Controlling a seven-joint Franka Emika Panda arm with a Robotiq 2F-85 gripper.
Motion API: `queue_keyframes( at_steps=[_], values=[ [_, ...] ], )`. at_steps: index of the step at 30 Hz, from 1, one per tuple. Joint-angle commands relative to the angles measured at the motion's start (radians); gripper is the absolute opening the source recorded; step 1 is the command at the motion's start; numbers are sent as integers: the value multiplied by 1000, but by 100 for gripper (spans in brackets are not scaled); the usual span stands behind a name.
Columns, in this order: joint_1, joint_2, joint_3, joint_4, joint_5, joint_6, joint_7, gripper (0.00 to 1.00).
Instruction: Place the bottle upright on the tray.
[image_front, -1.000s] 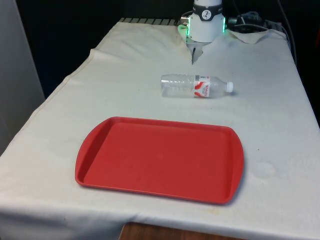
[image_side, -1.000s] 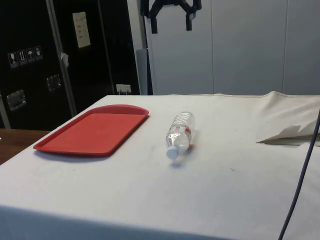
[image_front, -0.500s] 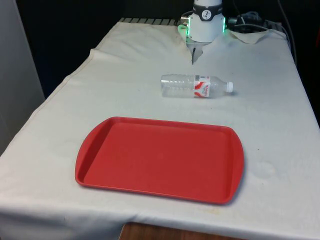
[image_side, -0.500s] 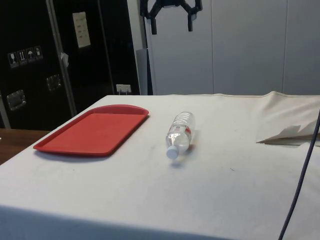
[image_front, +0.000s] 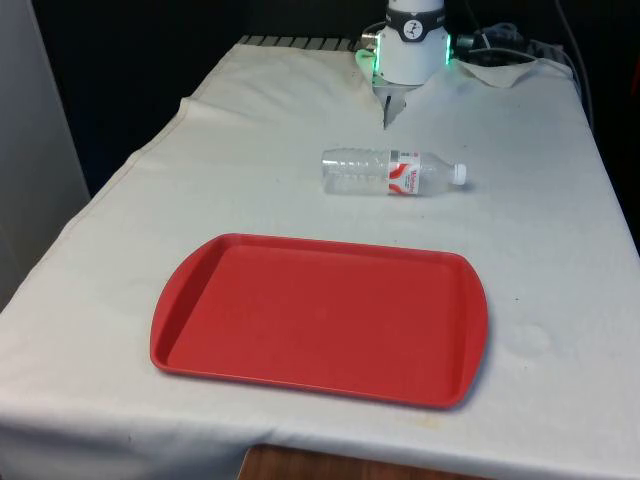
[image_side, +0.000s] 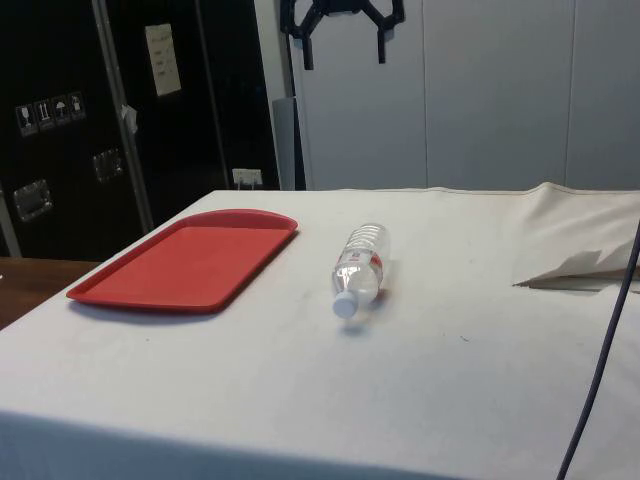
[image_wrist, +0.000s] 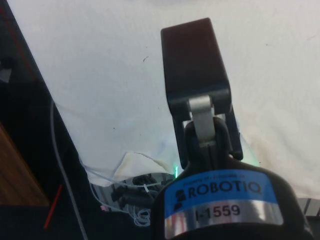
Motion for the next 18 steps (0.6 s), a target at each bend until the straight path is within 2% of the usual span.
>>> queue_keyframes(
  at_steps=[1, 6, 13, 14, 15, 18],
  values=[
    [-1, -2, 1, -1, -2, 3, 1, 100],
    [0, 0, 0, 0, 0, -2, 0, 100],
    [-2, 11, 18, 9, -25, 2, 33, 100],
    [0, 5, 11, 4, -8, -2, 17, 100],
    [-3, 14, 24, 11, -36, 4, 44, 100],
    [-3, 19, 30, 15, -51, 8, 58, 100]
  ],
)
